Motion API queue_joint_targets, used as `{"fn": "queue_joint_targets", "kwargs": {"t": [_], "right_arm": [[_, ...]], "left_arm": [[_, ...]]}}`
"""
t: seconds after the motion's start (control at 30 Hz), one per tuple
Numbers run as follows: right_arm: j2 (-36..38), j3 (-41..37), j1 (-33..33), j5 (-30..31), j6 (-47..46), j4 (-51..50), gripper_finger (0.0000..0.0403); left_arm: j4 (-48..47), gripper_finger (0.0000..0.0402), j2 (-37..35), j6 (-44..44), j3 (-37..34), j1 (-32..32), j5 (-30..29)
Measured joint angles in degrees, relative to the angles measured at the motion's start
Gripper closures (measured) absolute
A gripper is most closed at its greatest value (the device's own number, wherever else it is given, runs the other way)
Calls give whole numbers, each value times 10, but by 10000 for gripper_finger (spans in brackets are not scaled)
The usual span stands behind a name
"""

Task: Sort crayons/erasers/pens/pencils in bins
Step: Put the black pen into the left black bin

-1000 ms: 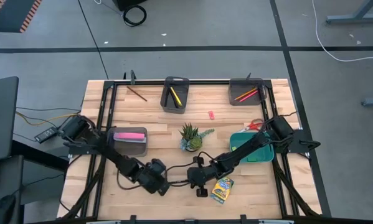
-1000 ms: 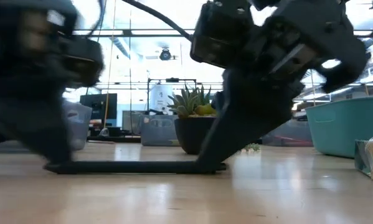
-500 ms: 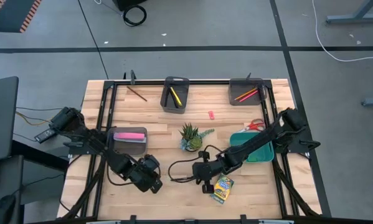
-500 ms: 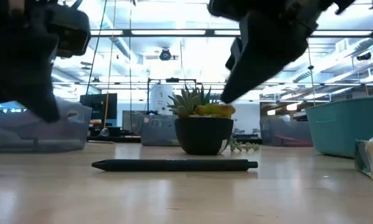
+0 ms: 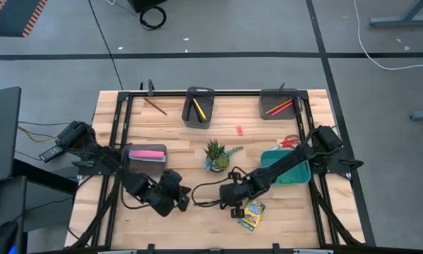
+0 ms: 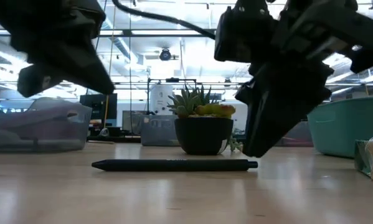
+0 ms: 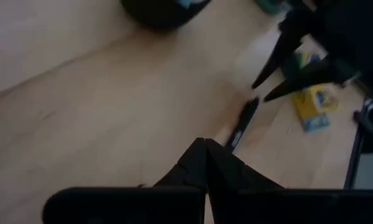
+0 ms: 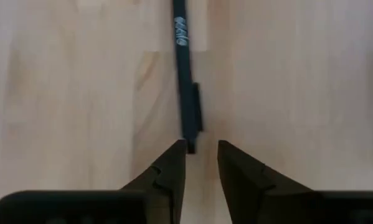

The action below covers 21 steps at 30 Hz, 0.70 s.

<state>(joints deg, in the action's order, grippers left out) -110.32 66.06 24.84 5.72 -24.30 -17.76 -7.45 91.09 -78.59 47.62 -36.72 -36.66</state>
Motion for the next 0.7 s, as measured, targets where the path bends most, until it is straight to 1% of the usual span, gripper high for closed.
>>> {"fn": "queue_joint_targets", "kwargs": {"t": [0.07,0.13,0.3,0.37,0.47,0.57,0.7], "right_arm": [[-3,0,0,16,1,7,299],[-6,1,-1,17,4,11,298],[-31,2,0,-24,3,39,298],[-31,2,4,-17,-2,38,298],[-32,2,9,10,6,37,301],[-38,3,9,7,16,36,320],[-60,5,11,-7,16,47,367]], "left_arm": [[7,390,4,5,0,7,2],[10,384,5,9,0,9,4],[17,376,8,5,0,8,9],[17,379,8,4,0,5,8],[16,387,8,3,0,5,9],[16,392,8,2,0,5,9],[16,389,8,-2,0,5,9]]}}
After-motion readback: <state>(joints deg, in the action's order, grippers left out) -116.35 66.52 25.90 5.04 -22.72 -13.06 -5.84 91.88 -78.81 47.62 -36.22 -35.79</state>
